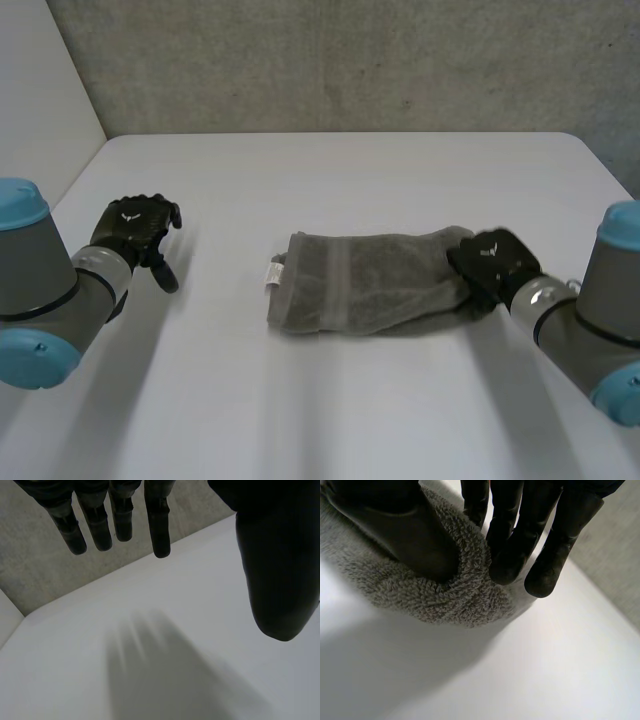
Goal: Fold the towel.
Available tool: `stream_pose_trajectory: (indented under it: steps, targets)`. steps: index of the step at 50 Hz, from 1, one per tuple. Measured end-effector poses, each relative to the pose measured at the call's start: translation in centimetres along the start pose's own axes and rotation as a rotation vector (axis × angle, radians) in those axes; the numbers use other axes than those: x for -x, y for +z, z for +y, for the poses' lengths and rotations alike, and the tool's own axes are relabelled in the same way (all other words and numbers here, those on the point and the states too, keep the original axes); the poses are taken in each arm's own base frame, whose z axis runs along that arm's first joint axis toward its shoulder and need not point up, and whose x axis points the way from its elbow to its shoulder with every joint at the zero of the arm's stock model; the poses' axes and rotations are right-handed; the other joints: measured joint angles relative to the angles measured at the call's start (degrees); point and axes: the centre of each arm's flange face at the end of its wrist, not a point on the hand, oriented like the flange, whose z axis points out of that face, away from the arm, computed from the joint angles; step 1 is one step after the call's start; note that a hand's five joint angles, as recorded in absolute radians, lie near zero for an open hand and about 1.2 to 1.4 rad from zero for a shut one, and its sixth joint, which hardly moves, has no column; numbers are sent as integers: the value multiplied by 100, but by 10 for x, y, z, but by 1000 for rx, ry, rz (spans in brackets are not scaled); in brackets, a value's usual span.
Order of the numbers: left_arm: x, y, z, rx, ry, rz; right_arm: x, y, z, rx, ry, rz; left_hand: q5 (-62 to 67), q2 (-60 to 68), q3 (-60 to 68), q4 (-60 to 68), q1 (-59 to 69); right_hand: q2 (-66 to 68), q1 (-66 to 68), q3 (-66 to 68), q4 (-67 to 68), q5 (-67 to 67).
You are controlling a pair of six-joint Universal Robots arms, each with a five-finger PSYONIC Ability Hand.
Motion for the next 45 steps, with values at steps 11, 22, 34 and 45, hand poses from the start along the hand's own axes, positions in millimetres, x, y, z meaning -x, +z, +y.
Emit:
stream_pose_trajectory:
  steps: [11, 22, 34, 45]
  targets:
    - [-4, -11, -47, -141, 3, 4, 62, -8, -95, -209, -161, -182, -3, -16, 0, 0, -15, 81, 39, 1, 6, 3]
    - [-5, -18, -86, -263, -109, 21, 176, -3, -105, -246, -274, -415, -3, -18, 0, 0, -15, -315, -501, -553, -579, -559]
    - [-17, -9, -79, -244, -147, 57, 163, -8, -105, -169, -141, -310, -3, -18, 0, 0, -15, -5778, -6176, -6202, -6191, -6214]
    - [-57, -7, -81, -248, -165, 159, 81, -37, -104, -110, 105, -181, -3, -18, 0, 0, -15, -5778, -6177, -6202, -6191, -6214]
